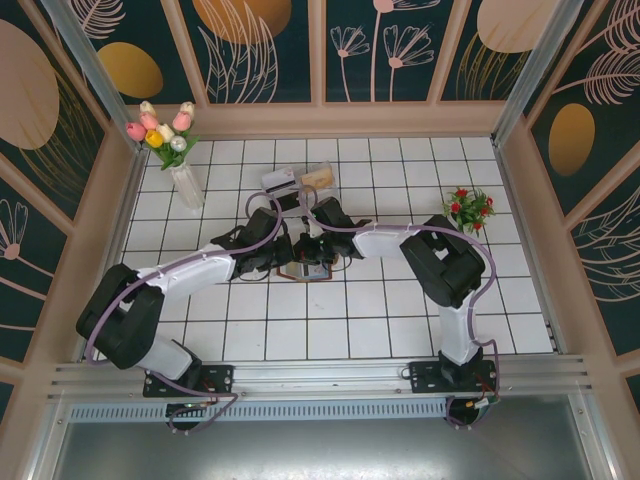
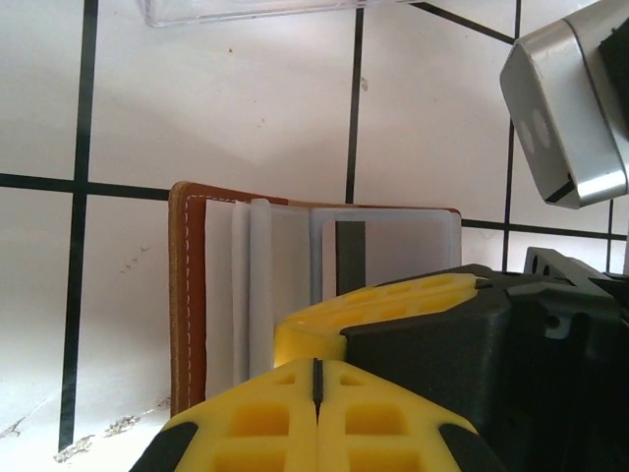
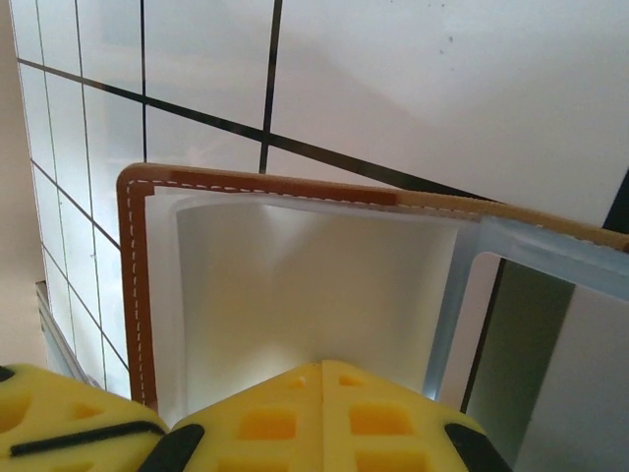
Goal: Take the credit cards out of the card holder
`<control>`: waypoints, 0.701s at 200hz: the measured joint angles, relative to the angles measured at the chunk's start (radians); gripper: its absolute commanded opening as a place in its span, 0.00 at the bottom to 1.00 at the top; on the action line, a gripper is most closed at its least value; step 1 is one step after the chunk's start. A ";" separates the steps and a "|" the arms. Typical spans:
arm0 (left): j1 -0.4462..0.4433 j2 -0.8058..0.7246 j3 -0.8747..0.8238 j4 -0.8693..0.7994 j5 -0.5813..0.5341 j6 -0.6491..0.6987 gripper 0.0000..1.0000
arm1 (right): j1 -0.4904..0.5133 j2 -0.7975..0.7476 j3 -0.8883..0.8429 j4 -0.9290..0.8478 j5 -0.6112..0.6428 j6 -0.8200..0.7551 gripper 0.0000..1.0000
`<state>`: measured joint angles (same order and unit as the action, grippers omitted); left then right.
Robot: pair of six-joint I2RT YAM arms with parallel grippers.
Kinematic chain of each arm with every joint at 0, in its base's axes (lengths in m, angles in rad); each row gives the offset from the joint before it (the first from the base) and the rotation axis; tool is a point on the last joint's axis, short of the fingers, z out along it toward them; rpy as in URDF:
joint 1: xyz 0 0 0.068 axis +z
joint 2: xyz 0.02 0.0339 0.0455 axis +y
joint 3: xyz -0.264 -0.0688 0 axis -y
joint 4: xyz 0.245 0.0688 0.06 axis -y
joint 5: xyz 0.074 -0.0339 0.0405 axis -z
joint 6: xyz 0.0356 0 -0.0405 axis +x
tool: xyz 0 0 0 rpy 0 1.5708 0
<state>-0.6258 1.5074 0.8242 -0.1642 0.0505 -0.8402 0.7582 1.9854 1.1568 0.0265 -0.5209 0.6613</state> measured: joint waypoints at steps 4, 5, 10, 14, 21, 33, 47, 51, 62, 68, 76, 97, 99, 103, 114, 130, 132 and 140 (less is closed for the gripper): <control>0.000 0.001 -0.001 0.001 -0.004 0.000 0.00 | 0.000 0.000 0.000 0.000 0.000 0.000 0.00; 0.000 0.001 -0.002 0.001 -0.005 -0.001 0.00 | 0.000 0.000 0.000 0.000 0.000 0.000 0.00; 0.000 0.003 -0.003 0.002 -0.008 -0.001 0.00 | -0.002 0.000 0.000 0.000 0.000 0.000 0.00; 0.000 0.004 -0.004 0.002 -0.010 -0.002 0.00 | -0.002 0.000 0.000 0.000 0.000 0.000 0.00; 0.000 0.008 -0.007 0.003 -0.011 -0.003 0.00 | -0.003 0.000 0.000 0.000 0.000 0.001 0.00; 0.000 0.016 -0.010 0.004 -0.015 -0.003 0.00 | -0.004 0.000 0.000 0.000 0.000 0.002 0.00; 0.000 0.029 -0.013 0.004 -0.019 -0.003 0.00 | -0.005 0.000 0.000 0.000 0.000 0.003 0.00; 0.000 0.033 -0.013 0.003 -0.019 -0.003 0.00 | -0.006 0.000 0.000 -0.001 0.001 0.003 0.00; 0.000 0.045 -0.013 0.004 -0.019 -0.003 0.00 | -0.009 -0.001 0.000 -0.004 0.007 0.003 0.00; 0.000 0.051 -0.013 0.003 -0.018 -0.003 0.00 | -0.011 -0.003 0.000 -0.008 0.012 0.002 0.00; 0.000 0.058 -0.013 0.003 -0.018 -0.003 0.01 | -0.014 -0.011 0.000 -0.018 0.028 0.002 0.00; 0.000 0.068 -0.011 0.003 -0.012 0.001 0.06 | -0.026 -0.050 -0.003 -0.044 0.069 -0.001 0.01; 0.000 0.069 -0.010 0.002 -0.010 0.002 0.07 | -0.027 -0.055 -0.004 -0.046 0.073 -0.001 0.02; 0.000 0.072 -0.007 0.000 -0.009 0.005 0.08 | -0.030 -0.063 -0.006 -0.049 0.083 -0.001 0.02; 0.000 0.085 0.006 -0.005 -0.005 0.013 0.10 | -0.036 -0.086 -0.011 -0.061 0.106 -0.002 0.02; 0.000 0.113 0.034 -0.018 0.004 0.028 0.12 | -0.043 -0.109 -0.023 -0.072 0.137 -0.003 0.03; 0.000 0.116 0.038 -0.020 0.004 0.028 0.12 | -0.044 -0.111 -0.024 -0.074 0.139 -0.003 0.03; 0.000 0.130 0.050 -0.027 0.005 0.034 0.13 | -0.045 -0.116 -0.032 -0.082 0.152 -0.005 0.03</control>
<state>-0.6258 1.6371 0.8742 -0.1913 0.0559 -0.8059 0.7128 1.8694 1.1248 -0.0555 -0.3687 0.6563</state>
